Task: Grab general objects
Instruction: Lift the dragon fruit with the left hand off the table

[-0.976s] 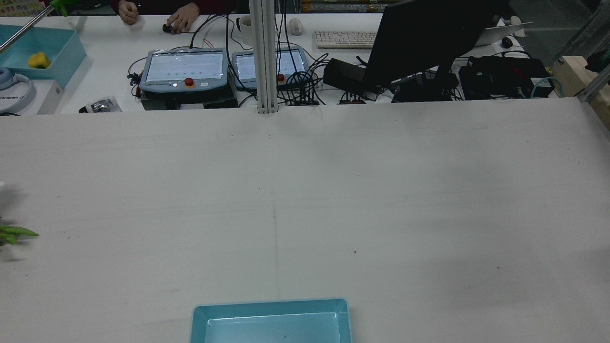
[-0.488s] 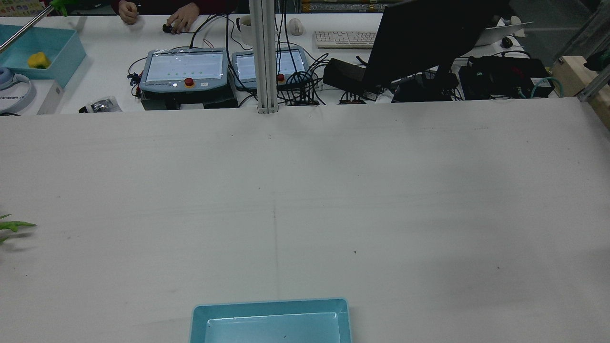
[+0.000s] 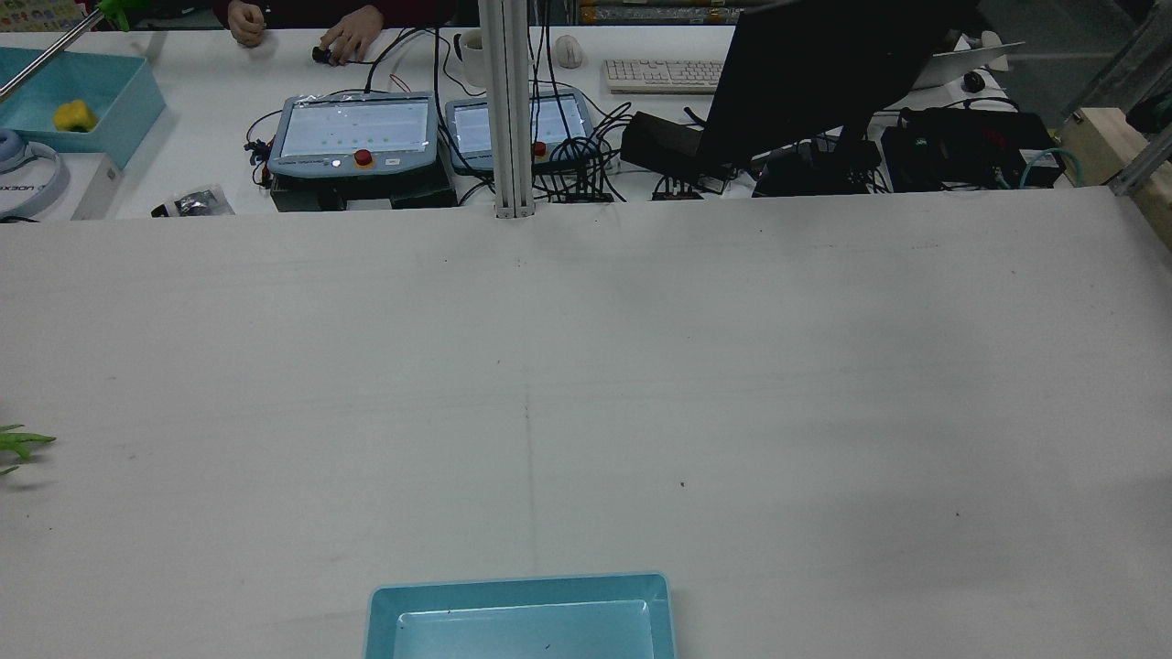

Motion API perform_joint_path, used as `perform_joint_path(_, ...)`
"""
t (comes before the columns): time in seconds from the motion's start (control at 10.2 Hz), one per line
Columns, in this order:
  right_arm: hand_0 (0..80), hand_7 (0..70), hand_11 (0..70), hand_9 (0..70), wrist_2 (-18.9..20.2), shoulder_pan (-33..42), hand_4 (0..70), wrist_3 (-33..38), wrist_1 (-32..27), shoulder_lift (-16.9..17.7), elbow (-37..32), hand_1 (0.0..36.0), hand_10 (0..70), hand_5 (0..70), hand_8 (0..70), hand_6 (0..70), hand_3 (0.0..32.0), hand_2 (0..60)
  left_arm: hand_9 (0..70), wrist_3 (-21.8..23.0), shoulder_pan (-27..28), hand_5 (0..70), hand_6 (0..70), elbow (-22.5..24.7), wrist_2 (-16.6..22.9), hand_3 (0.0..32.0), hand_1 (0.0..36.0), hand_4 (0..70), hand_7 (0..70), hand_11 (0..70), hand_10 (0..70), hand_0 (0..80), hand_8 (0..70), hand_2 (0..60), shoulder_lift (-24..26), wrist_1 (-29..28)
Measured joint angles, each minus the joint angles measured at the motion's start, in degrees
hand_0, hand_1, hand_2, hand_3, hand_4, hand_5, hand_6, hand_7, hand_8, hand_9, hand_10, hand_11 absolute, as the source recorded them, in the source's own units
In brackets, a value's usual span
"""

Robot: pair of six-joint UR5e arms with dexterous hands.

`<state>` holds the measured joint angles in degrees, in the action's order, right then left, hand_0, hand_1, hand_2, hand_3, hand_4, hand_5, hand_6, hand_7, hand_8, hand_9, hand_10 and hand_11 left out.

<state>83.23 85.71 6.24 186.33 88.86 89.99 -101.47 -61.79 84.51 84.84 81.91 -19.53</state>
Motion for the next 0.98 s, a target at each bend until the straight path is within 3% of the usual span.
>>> perform_joint_path(0.29, 0.0, 0.0, 0.0, 0.0, 0.0, 0.0, 0.0, 0.0, 0.0, 0.0, 0.0, 0.0, 0.0, 0.0, 0.0, 0.0, 0.0, 0.0, 70.0, 0.9, -0.1, 49.2, 70.0, 3.3, 0.0, 0.0, 0.0, 70.0, 70.0, 70.0, 70.0, 3.2, 70.0, 60.0, -0.2, 1.9)
perform_joint_path(0.59, 0.0, 0.0, 0.0, 0.0, 0.0, 0.1, 0.0, 0.0, 0.0, 0.0, 0.0, 0.0, 0.0, 0.0, 0.0, 0.0, 0.0, 0.0, 70.0, 4.7, -0.4, 48.2, 70.0, 10.0, 0.1, 0.0, 0.0, 70.0, 70.0, 70.0, 70.0, 0.0, 70.0, 60.0, -0.6, 5.4)
perform_joint_path(0.78, 0.0, 0.0, 0.0, 0.0, 0.0, 0.1, 0.0, 0.0, 0.0, 0.0, 0.1, 0.0, 0.0, 0.0, 0.0, 0.0, 0.0, 0.0, 70.0, 10.5, -0.6, 46.9, 70.0, 14.9, 0.1, 0.0, 0.0, 70.0, 69.3, 70.0, 70.0, 0.0, 70.0, 60.0, -0.5, 8.2)
perform_joint_path(0.98, 0.0, 0.0, 0.0, 0.0, 0.0, 0.1, 0.0, 0.0, 0.0, 0.0, 0.1, 0.0, 0.0, 0.0, 0.0, 0.0, 0.0, 0.0, 70.0, 19.4, -0.6, 51.0, 70.0, 18.1, 0.1, 0.0, 0.0, 70.0, 70.0, 70.0, 70.0, 0.3, 70.0, 60.0, -0.2, 10.3)
